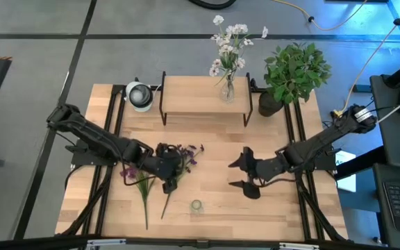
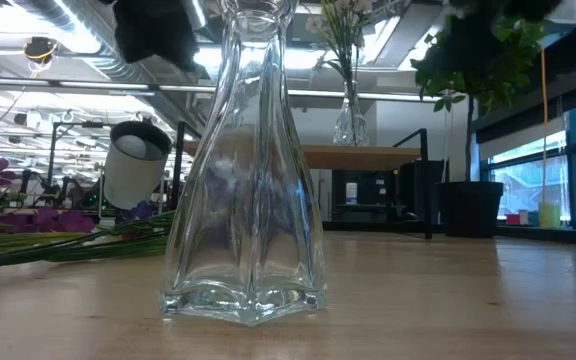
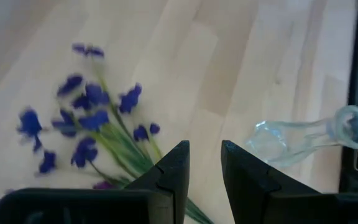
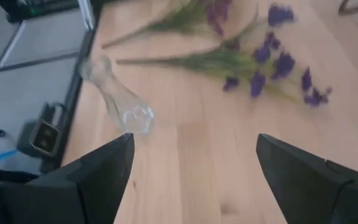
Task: Pick and place flowers into a vace then onto a shelf
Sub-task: Put the right purple flowers into the transparent vase
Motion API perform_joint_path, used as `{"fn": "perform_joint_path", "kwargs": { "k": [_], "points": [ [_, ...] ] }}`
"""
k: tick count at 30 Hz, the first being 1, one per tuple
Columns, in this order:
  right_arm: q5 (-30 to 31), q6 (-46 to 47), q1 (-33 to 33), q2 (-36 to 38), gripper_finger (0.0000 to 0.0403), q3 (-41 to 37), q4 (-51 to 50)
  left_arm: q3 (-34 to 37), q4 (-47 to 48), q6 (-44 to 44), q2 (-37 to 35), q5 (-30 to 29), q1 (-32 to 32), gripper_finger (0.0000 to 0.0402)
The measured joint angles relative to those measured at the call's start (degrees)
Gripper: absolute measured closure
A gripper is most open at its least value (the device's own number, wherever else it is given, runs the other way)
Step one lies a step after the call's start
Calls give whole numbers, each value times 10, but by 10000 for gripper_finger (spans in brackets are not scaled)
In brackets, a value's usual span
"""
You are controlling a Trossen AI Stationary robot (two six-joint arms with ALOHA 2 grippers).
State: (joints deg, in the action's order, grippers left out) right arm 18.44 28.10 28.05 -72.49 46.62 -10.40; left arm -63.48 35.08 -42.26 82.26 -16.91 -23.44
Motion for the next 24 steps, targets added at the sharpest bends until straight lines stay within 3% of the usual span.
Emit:
{"fn": "perform_joint_path", "kwargs": {
  "k": [7, 15, 24],
  "points": [
    [17, 35, 4, 0, 63, -29, -4, 1, -1, -145, 64, 45, -21, 315],
    [30, 12, 4, 0, 63, -29, -1, 1, 30, -267, 134, 67, -38, 315],
    [30, 13, 2, 0, 63, -29, -3, -56, 109, -316, 219, 106, -39, 316]
  ]
}}
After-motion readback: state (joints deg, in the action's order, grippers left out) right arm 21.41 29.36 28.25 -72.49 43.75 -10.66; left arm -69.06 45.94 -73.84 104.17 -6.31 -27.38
